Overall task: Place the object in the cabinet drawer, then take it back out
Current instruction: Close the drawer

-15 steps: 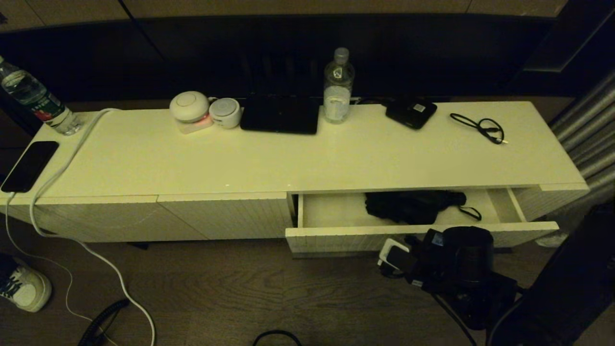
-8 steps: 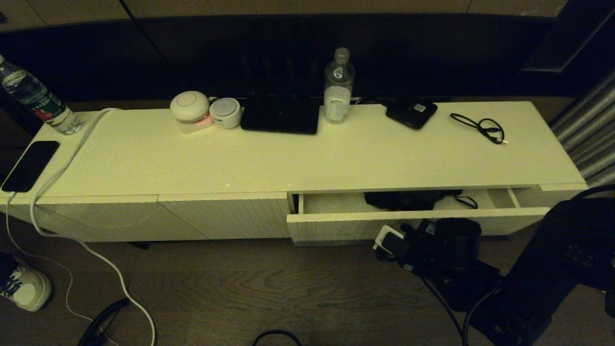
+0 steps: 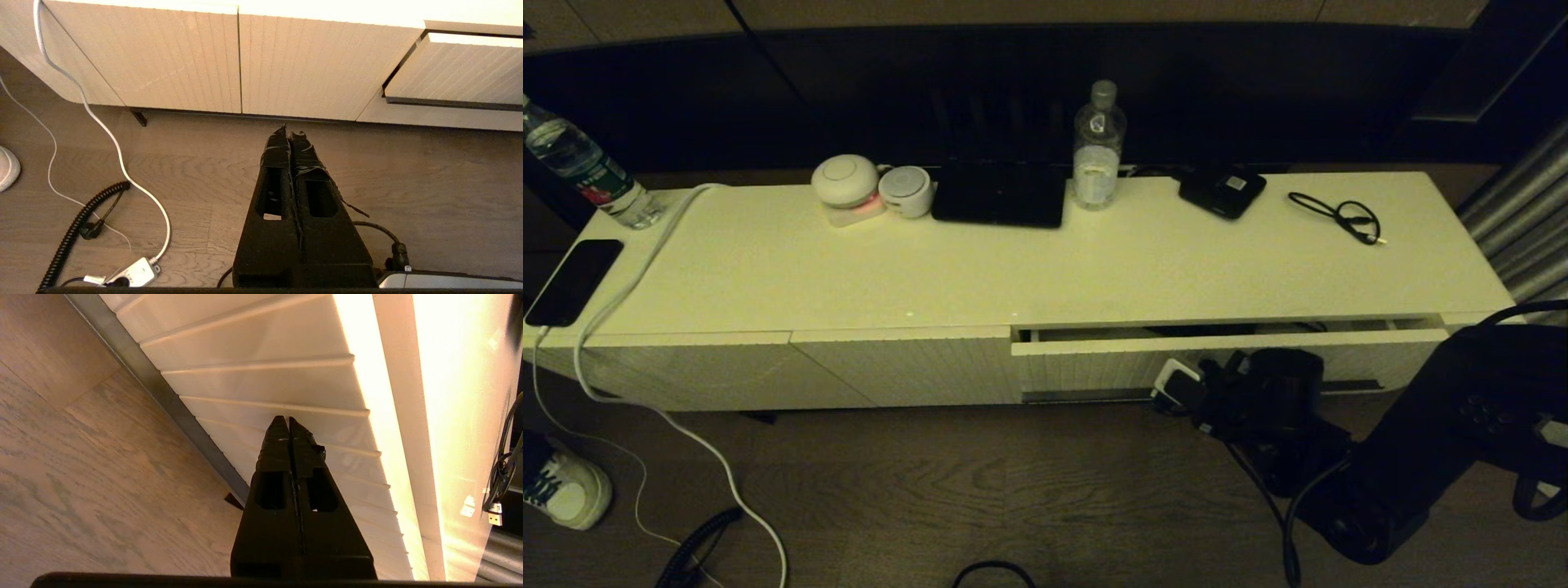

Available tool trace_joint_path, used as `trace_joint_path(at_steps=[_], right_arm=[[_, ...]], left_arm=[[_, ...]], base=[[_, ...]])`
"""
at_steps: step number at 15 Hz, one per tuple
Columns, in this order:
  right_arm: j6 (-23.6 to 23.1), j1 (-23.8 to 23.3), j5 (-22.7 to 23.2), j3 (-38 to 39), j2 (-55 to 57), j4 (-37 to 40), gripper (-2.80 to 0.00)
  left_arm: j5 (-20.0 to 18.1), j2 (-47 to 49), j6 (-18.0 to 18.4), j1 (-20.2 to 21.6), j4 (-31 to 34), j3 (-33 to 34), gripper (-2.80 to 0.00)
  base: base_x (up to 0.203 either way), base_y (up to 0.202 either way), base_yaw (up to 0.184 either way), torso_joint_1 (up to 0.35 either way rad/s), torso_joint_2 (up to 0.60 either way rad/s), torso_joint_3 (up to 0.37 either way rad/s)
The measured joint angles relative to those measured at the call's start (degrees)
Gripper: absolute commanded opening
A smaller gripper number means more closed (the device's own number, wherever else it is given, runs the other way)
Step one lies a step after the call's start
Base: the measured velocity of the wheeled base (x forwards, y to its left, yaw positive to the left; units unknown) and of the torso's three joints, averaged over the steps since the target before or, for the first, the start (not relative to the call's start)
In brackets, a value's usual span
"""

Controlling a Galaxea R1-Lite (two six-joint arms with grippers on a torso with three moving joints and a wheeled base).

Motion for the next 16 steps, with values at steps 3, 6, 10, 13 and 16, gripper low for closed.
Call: trace_joint_path(at_steps=[3,6,10,13,16], right_arm=[[0.1,0.0,-0.2,-3.0,0.5,0.2,-2.8],[-0.1,-0.5,-0.6,-5.9,2.1,-1.9,-2.8],[-0.3,-0.8,-1.6,-5.8,1.5,-1.7,-2.8],[-0.1,-0.5,-1.7,0.4,-4.0,4.3,-2.8],[0.3,0.0,-1.5,7.4,-11.7,11.0,-2.8]], left_arm=[[0.0,0.0,0.0,0.0,0.0,0.0,-2.8],[0.0,0.0,0.0,0.0,0.0,0.0,-2.8],[0.0,0.0,0.0,0.0,0.0,0.0,-2.8],[0.0,0.0,0.0,0.0,0.0,0.0,-2.8],[0.0,0.0,0.0,0.0,0.0,0.0,-2.8]], base=[[0.0,0.0,0.0,0.0,0.0,0.0],[0.0,0.0,0.0,0.0,0.0,0.0],[0.0,0.0,0.0,0.0,0.0,0.0],[0.0,0.0,0.0,0.0,0.0,0.0],[0.0,0.0,0.0,0.0,0.0,0.0]])
